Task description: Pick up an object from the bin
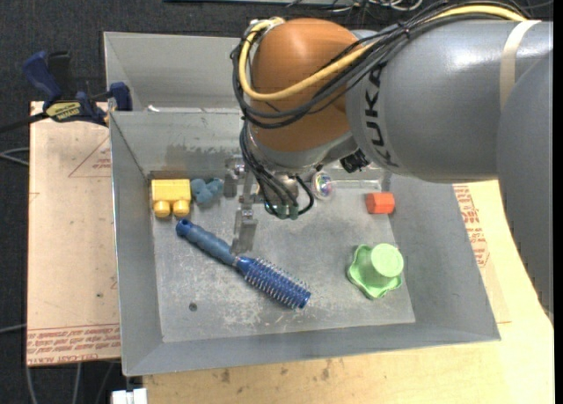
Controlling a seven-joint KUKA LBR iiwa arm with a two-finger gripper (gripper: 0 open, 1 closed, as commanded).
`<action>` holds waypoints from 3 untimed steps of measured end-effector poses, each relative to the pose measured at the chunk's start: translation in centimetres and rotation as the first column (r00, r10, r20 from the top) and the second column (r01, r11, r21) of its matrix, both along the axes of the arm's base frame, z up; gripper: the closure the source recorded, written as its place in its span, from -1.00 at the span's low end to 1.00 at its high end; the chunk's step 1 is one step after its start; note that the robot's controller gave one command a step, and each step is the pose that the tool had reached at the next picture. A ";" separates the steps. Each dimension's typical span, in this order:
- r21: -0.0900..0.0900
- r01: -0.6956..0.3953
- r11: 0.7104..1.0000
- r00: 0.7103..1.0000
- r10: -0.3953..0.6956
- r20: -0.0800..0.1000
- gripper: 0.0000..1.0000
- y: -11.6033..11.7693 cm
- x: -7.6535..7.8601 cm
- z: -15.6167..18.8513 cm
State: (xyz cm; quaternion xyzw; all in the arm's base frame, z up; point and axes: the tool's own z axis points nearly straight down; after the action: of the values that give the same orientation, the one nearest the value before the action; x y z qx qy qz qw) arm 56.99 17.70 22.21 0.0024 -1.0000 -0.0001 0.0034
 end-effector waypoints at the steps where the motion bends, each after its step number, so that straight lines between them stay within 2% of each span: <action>1: -0.003 0.132 0.991 0.991 -0.132 0.000 -1.00 -4.0 -1.7 -7.7; 2: -0.002 0.106 0.994 0.994 -0.106 0.001 -1.00 -6.1 -1.3 -15.7; 3: 0.002 0.105 0.994 0.994 -0.105 0.007 1.00 -5.9 -1.1 -15.2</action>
Offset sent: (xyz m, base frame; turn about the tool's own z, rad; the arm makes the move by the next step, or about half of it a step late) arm -0.0150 -0.0387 -0.0730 0.1327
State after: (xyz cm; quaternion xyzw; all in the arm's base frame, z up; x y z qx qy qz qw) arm 55.87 11.78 7.01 -0.0501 -0.9987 -0.0009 -0.0002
